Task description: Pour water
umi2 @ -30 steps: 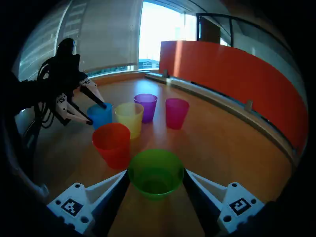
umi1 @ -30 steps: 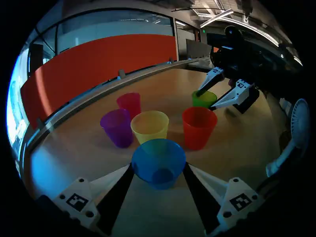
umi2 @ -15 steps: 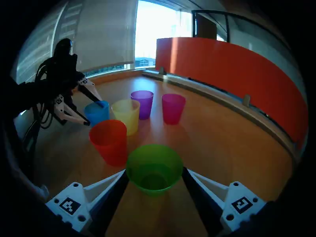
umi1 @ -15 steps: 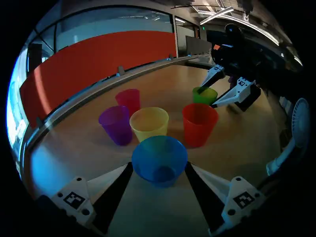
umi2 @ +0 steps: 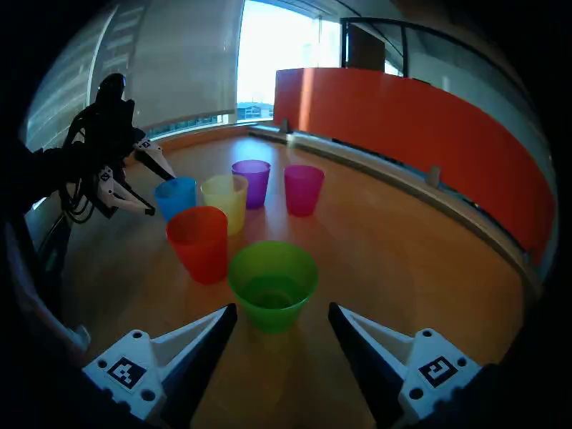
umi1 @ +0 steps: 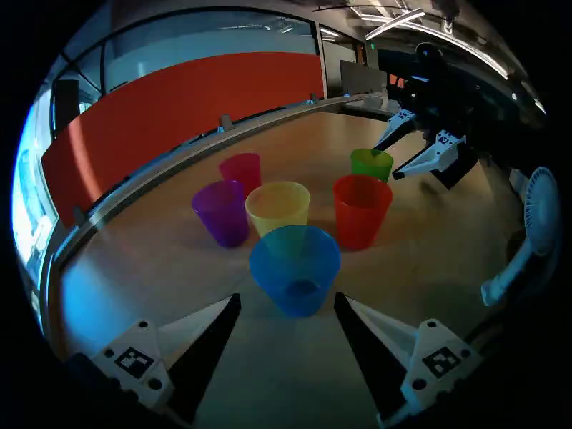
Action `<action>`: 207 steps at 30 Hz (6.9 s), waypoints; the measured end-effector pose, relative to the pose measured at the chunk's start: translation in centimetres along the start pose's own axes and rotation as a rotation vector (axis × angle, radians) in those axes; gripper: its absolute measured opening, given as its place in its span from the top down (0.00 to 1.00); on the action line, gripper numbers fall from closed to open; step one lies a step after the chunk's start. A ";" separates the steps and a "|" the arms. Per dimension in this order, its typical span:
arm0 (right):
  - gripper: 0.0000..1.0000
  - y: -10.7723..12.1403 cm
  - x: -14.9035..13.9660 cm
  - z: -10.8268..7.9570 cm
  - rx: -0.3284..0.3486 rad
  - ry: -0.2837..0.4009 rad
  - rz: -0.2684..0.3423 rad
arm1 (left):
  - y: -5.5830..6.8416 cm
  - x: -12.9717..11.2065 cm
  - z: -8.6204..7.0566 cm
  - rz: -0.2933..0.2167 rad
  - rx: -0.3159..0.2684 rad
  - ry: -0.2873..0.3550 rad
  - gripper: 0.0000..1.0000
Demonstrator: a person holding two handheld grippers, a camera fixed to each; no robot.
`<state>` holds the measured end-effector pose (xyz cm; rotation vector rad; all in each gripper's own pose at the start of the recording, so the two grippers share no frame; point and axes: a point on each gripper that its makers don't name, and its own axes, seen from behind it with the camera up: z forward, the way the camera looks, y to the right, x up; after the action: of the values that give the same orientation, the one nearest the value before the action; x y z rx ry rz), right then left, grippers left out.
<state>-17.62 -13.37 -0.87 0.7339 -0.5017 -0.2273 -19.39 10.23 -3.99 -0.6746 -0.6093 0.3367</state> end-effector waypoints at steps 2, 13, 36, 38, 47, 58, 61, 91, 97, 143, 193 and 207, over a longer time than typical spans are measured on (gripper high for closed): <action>0.00 0.1 -0.2 -0.7 -0.011 0.000 0.002 | -0.1 -0.2 -0.5 -0.001 0.010 -0.001 0.02; 0.00 0.4 -1.1 -4.9 -0.064 0.018 0.014 | -0.8 -0.9 -3.7 -0.027 0.068 0.017 0.03; 0.00 1.7 -0.7 -8.5 -0.261 0.123 0.103 | -5.3 -0.4 -7.7 -0.185 0.324 0.153 0.02; 0.00 2.0 -0.7 -8.7 -0.290 0.138 0.118 | -5.9 -0.2 -8.1 -0.209 0.353 0.180 0.02; 0.00 3.9 0.2 -10.2 -0.443 0.223 0.164 | -8.4 1.1 -10.9 -0.317 0.504 0.328 0.03; 0.00 7.0 3.2 -14.4 -0.645 0.443 0.239 | -10.5 3.9 -14.2 -0.418 0.685 0.527 0.02; 0.00 7.5 4.1 -15.4 -0.677 0.508 0.260 | -10.6 4.7 -14.4 -0.432 0.710 0.569 0.03; 0.00 9.1 6.1 -16.7 -0.793 0.619 0.325 | -9.4 3.4 -10.5 -0.423 0.744 0.540 0.02; 0.00 9.6 5.5 -15.9 -0.807 0.581 0.329 | -9.4 2.4 -9.5 -0.425 0.761 0.533 0.03; 0.01 9.8 6.0 -15.9 -0.820 0.574 0.285 | -9.2 2.1 -8.5 -0.376 0.778 0.559 0.03; 0.01 11.0 1.3 -12.1 -0.791 0.579 0.330 | -9.3 1.9 -8.6 -0.376 0.779 0.559 0.02; 0.01 11.0 1.5 -11.5 -0.786 0.561 0.291 | -9.2 1.9 -8.6 -0.376 0.779 0.559 0.03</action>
<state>-10.17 0.75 0.03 -0.0635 0.0418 0.0656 -11.70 0.24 -2.37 0.1137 -0.0324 0.0083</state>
